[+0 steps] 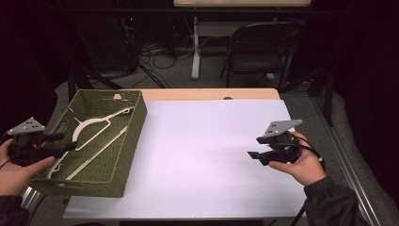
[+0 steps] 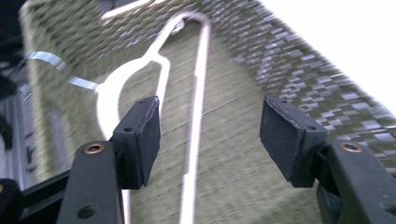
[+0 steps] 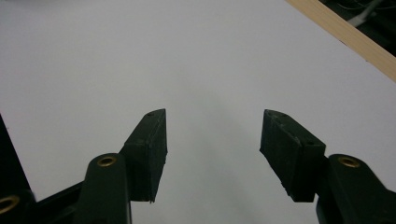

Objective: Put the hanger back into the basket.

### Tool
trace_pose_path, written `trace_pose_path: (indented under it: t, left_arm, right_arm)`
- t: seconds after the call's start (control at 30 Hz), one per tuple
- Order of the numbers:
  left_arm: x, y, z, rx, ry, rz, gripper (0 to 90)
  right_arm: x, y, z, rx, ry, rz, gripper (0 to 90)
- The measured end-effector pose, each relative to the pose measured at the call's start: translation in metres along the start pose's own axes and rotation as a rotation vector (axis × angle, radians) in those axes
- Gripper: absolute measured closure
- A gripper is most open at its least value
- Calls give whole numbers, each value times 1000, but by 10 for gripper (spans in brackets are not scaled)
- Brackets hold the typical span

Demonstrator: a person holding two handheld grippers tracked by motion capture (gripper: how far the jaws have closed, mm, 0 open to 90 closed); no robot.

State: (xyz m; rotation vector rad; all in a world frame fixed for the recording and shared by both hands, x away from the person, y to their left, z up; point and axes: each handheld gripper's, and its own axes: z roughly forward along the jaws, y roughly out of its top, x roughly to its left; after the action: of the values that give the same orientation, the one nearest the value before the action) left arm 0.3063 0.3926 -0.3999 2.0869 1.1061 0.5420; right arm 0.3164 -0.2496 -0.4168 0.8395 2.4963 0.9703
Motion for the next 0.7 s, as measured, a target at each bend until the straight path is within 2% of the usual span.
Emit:
trace_pose_path:
  t: [0.03, 0.2, 0.23, 0.27, 0.3, 0.33, 0.5, 0.63, 0.7]
  left_arm:
    - [-9, 3, 0, -7, -15, 10, 381]
    - [-50, 11, 9, -46, -95, 43, 381]
    - [-50, 11, 9, -46, -95, 43, 381]
    - [-57, 12, 11, -61, -107, 49, 381]
    - [-70, 14, 16, -90, -134, 56, 381]
    - [-76, 14, 19, -102, -143, 60, 382]
    - [-99, 16, 35, -110, -153, 95, 382]
    - [-111, 14, 50, -91, -166, 119, 386]
    - [-115, 12, 55, -88, -170, 121, 389]
  right_arm:
    - [0, -5, -2, -13, -9, 14, 406]
    - [-4, -30, -15, -10, -47, 75, 407]
    - [-4, -30, -15, -10, -47, 75, 407]
    - [-5, -39, -19, -15, -67, 98, 407]
    - [-6, -43, -23, 1, -75, 109, 408]
    - [-6, -48, -23, -21, -92, 124, 409]
    - [-11, -67, -28, -39, -124, 202, 412]
    - [-13, -78, -25, -32, -139, 227, 413]
    - [-12, -82, -21, -41, -166, 237, 415]
